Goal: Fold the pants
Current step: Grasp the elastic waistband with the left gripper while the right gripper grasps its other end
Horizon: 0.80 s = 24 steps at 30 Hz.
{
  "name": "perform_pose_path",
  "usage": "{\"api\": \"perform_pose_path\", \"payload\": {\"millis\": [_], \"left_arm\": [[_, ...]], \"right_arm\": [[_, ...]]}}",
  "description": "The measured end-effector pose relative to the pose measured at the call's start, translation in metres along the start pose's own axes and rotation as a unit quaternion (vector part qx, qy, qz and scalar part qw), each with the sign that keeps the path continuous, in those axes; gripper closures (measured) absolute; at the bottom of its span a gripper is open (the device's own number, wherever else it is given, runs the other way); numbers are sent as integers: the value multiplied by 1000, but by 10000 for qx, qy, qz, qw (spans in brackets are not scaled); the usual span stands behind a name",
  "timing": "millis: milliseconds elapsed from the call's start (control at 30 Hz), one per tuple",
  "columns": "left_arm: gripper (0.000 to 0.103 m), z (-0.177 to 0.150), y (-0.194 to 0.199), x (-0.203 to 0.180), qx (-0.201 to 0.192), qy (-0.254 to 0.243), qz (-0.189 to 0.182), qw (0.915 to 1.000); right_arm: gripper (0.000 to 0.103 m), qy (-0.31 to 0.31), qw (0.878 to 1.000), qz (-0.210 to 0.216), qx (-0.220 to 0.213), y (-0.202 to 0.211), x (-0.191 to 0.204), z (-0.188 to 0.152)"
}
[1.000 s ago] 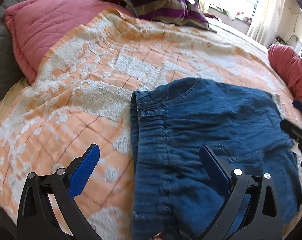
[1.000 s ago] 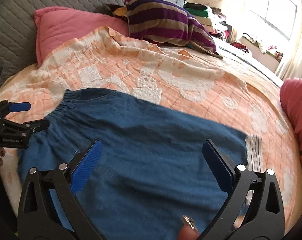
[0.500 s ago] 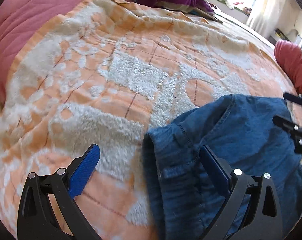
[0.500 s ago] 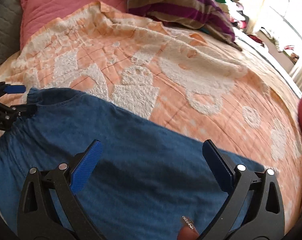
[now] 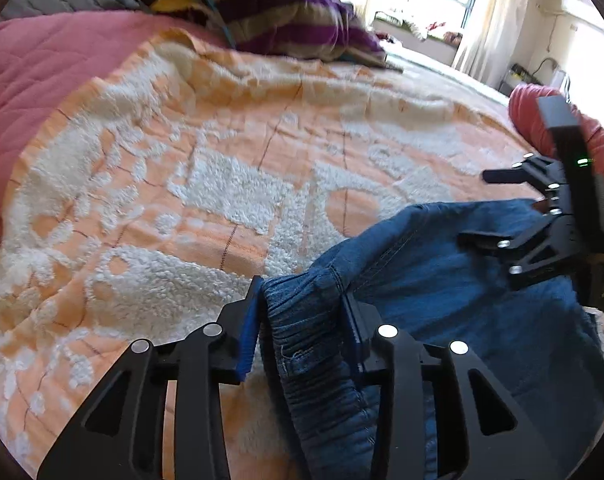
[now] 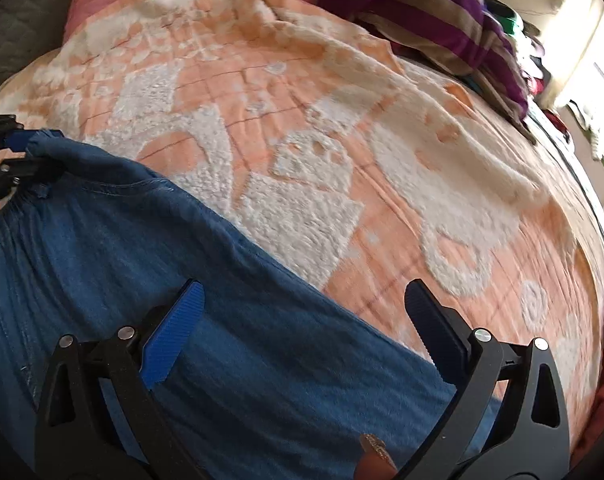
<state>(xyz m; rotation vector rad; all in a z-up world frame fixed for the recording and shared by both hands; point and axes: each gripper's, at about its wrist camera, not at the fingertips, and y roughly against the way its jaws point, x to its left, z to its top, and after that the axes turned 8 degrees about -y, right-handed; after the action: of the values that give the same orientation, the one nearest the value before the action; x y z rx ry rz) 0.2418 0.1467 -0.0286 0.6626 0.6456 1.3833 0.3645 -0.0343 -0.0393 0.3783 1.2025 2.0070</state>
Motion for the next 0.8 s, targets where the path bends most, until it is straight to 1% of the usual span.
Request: {"api": "perform_pose_path", "payload": {"millis": [33, 100, 167, 200, 233, 267, 300, 433, 567, 667, 800], "left_arm": [[69, -1, 5, -1, -84, -13, -5, 10000], [69, -2, 16, -5, -231, -59, 6, 9997], [69, -5, 22, -8, -287, -85, -9, 9996], [69, -7, 23, -8, -286, -86, -10, 9996], [70, -9, 24, -8, -277, -89, 1, 9996], [70, -11, 23, -9, -258, -110, 31, 9996], [70, -14, 23, -10, -245, -146, 100, 9995], [70, -21, 30, -10, -300, -196, 180, 9992], [69, -31, 47, -18, -464, -348, 226, 9981], [69, -35, 60, -24, -589, -437, 268, 9969], [69, -45, 81, -32, -766, -443, 192, 9959]], "right_arm": [[9, 65, 10000, 24, -25, 0, 2, 1], [19, 184, 9998, 105, -59, 0, 7, 1], [42, 249, 9993, 278, -27, -2, 14, 0], [58, 272, 9989, 375, -22, -1, 17, -1], [67, 297, 9983, 491, -29, 1, 20, -2], [81, 310, 9976, 607, -75, 5, 23, -4], [90, 303, 9973, 656, -133, 10, 25, -7], [94, 46, 9957, 780, -501, 41, 24, -19], [95, -251, 9904, 991, -932, 83, 22, -38], [97, -267, 9870, 1087, -1152, 111, 29, -55], [97, -345, 9825, 1234, -1350, 142, 40, -77]]}}
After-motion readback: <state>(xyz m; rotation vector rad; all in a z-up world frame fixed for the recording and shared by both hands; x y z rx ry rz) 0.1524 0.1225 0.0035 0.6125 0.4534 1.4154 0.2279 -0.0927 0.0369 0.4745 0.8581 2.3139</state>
